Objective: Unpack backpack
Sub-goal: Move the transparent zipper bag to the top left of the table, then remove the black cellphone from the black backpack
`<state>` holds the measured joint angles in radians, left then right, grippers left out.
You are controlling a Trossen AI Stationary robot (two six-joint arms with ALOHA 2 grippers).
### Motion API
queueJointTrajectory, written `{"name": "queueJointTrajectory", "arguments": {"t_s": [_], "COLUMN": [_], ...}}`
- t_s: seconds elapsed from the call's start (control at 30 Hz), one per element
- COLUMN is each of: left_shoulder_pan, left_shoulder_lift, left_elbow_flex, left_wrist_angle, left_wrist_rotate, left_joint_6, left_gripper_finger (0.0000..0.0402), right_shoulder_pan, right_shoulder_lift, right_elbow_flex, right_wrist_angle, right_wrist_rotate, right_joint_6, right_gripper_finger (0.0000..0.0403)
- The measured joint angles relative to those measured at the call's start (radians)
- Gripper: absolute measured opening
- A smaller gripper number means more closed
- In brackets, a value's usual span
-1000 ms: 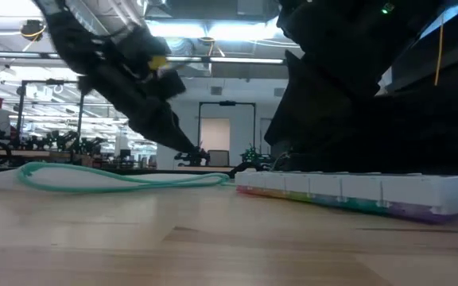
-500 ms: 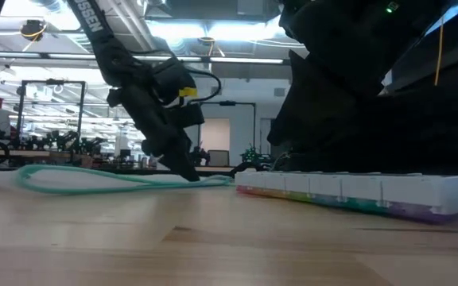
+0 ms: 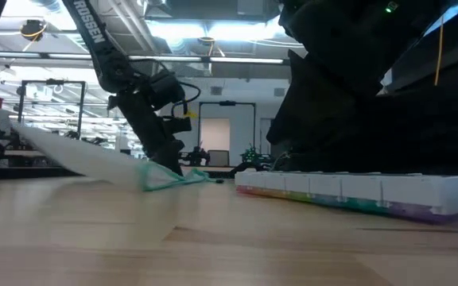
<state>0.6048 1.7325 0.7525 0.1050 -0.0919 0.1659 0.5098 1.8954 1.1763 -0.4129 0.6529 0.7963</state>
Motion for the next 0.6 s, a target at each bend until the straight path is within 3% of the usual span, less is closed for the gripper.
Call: {"name": "queueJointTrajectory", "arguments": {"t_s": [0.2,0.37,0.47,0.6], "left_shoulder_pan": [0.057,0.082,0.084,0.055], "left_shoulder_lift": [-0.033,-0.08,-0.128,-0.209], "left_elbow_flex": [-0.002,-0.003,-0.002,-0.002], "left_wrist_angle": [-0.034,-0.092,-0.115,-0.103], "left_wrist_rotate": [-0.106,-0.075,0.038,0.317], "left_joint_6": [-0.01,-0.012,-0.03,-0.083], "left_gripper_finger": [0.0001,0.0001,0.0001,0.0001], "right_shoulder_pan": [0.0,0.0,0.0,0.011], "right_shoulder_lift": [0.0,0.0,-0.003,-0.062], "right_elbow_flex": [0.0,0.0,0.009,0.057], "right_wrist_angle": [0.001,-0.001,-0.007,-0.006], "right_wrist_rotate": [0.01,0.012,0.016,0.05], "right_joint_6": [0.0,-0.002,-0.02,-0.057], "right_gripper_finger": [0.0324,0.0324,0.0323,0.0323]}}
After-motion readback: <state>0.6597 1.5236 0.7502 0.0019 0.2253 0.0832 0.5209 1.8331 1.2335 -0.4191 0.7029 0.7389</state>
